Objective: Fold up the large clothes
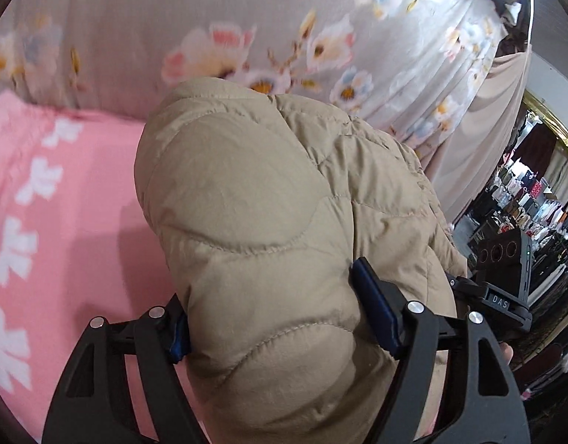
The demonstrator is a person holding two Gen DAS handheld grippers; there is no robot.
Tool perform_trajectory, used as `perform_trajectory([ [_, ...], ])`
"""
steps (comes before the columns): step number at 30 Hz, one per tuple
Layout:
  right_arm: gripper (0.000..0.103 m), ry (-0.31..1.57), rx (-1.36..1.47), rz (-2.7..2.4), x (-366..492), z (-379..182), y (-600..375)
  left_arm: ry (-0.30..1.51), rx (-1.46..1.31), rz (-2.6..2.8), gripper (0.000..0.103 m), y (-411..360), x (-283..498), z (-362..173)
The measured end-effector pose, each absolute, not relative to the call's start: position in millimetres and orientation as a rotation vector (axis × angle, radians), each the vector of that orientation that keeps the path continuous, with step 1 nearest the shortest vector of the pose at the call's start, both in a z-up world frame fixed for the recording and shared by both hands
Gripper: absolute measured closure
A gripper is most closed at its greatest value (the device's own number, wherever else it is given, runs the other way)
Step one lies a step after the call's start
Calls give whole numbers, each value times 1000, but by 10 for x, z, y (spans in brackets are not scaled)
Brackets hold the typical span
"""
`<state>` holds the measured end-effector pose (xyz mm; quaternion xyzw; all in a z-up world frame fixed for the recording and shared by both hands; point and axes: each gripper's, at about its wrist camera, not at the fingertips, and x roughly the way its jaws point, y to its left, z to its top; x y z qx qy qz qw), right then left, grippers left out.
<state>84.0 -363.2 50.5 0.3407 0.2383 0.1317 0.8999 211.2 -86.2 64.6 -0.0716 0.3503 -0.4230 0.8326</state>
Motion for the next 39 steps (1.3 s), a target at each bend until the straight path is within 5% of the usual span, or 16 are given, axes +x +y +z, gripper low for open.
perform_trajectory([
  [11,76,473,600,364,1957,696,-3004,578,-132,-782,30,17,2819,957],
  [24,74,706,584,326,3027,-548,-2529,744,-147,-671,30,486,3808,-290],
  [32,54,787,611,311,3056,-850,-2485,751,-205,-625,15,739,3795,-663],
  [39,43,887,547,152,2351,-425,-2686,754,59,-296,13,705,3325,-163],
])
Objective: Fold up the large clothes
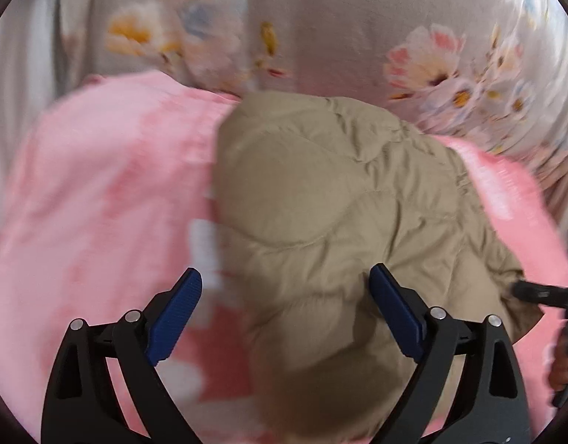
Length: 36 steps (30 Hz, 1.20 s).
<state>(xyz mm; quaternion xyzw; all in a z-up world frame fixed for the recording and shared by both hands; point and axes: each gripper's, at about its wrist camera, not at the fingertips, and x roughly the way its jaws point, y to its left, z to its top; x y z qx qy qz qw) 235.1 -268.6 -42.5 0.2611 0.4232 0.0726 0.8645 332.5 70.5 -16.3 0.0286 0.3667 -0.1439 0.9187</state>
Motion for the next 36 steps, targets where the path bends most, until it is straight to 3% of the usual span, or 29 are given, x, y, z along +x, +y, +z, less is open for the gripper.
perform_trajectory([
  [1,44,883,513,112,2233,-337,-2700,751,96,-248,13,691,3266,-91],
  [3,57,856,398,68,2049,-97,-2602,731,163,-133,13,633,3106,136],
  [4,73,826,317,50,2004,64,-2467,726,170,-110,13,604,3071,209],
  [5,82,805,256,35,2002,178,-2340,718,175,-97,13,545,3027,305],
  [11,95,767,71,-10,2476,295,-1788,776,179,-7,11,212,3155,289],
  [16,97,870,70,-75,2869,-170,-1791,897,133,10,11,144,3369,-83],
  [22,97,918,143,-75,2930,-559,-1885,877,130,28,5,95,3401,-292],
  [36,96,870,115,-119,3009,-794,-1810,854,114,31,5,29,3489,-580],
])
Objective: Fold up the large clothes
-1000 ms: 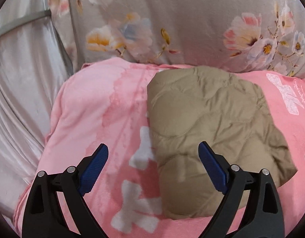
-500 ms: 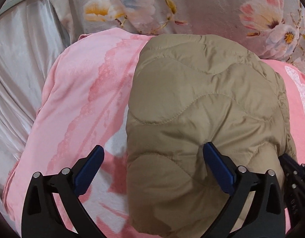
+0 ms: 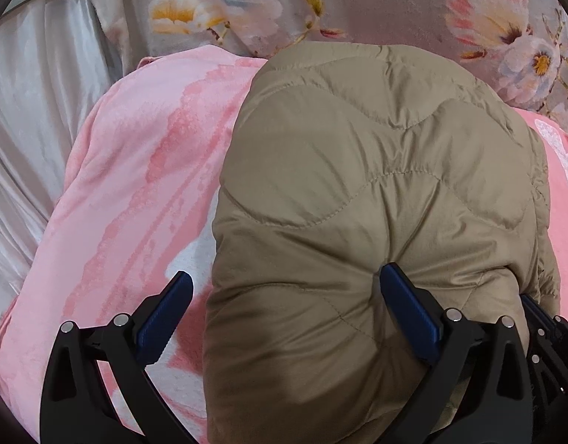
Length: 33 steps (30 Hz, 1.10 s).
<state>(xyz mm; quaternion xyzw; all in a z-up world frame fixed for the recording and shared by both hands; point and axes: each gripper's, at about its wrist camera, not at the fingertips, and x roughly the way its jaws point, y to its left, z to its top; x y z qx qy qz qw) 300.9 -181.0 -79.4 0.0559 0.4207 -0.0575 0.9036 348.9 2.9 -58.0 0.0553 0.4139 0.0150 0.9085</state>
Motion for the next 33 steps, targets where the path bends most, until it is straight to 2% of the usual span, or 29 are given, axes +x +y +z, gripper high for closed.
perform_trajectory([
  [24,92,780,112,-147,3045,-912,-1781,814,146,20,5,-34,3591,-723],
  [31,92,748,203,-89,2981,-898,-1919,787,131,14,5,-7,3540,-699],
  [33,89,751,211,-85,2870,-823,-1953,803,131,6,5,28,3471,-619],
])
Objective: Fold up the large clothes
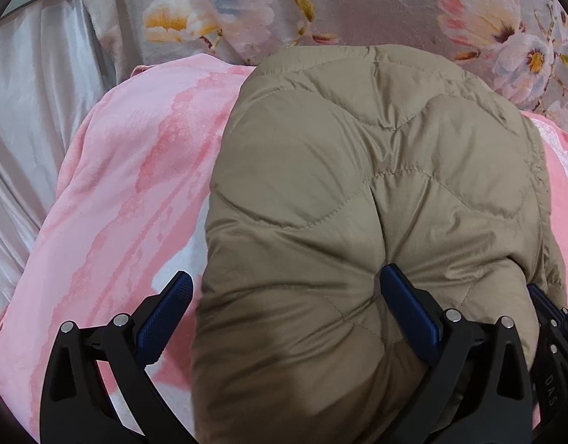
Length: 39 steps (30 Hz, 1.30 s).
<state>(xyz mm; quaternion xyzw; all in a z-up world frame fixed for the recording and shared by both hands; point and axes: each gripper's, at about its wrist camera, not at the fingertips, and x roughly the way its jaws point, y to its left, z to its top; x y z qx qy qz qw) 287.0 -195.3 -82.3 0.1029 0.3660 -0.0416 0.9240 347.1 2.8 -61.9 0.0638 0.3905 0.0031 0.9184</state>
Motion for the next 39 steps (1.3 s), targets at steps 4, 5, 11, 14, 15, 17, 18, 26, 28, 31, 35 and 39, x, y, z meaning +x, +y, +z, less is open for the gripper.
perform_trajectory([
  [4,40,703,210,-143,2441,-637,-1935,767,184,44,5,19,3146,-462],
  [5,37,691,215,-141,2345,-614,-1933,756,196,47,5,6,3019,-431],
  [11,24,703,228,-116,1728,-619,-1856,759,175,50,5,-9,2368,-497],
  [14,20,712,214,-112,1466,-698,-1802,796,148,45,5,17,2107,-646],
  [15,19,716,203,-117,1389,-735,-1783,805,137,45,5,33,2014,-707],
  [17,18,728,170,-127,1255,-812,-1717,809,129,55,5,48,1857,-817],
  [18,18,738,153,-128,1200,-848,-1686,809,126,57,5,48,1787,-859],
  [26,16,736,59,-145,994,-920,-1492,810,111,65,5,43,1447,-1105],
  [28,16,749,61,-152,1009,-947,-1505,791,89,61,5,77,1413,-1104],
  [31,16,785,79,-156,1056,-1006,-1547,769,90,74,5,84,1393,-1105],
  [35,16,796,130,-161,1047,-1042,-1636,756,140,76,5,-1,1388,-1113],
  [39,16,798,154,-160,1036,-1059,-1672,751,172,83,5,-53,1383,-1118],
])
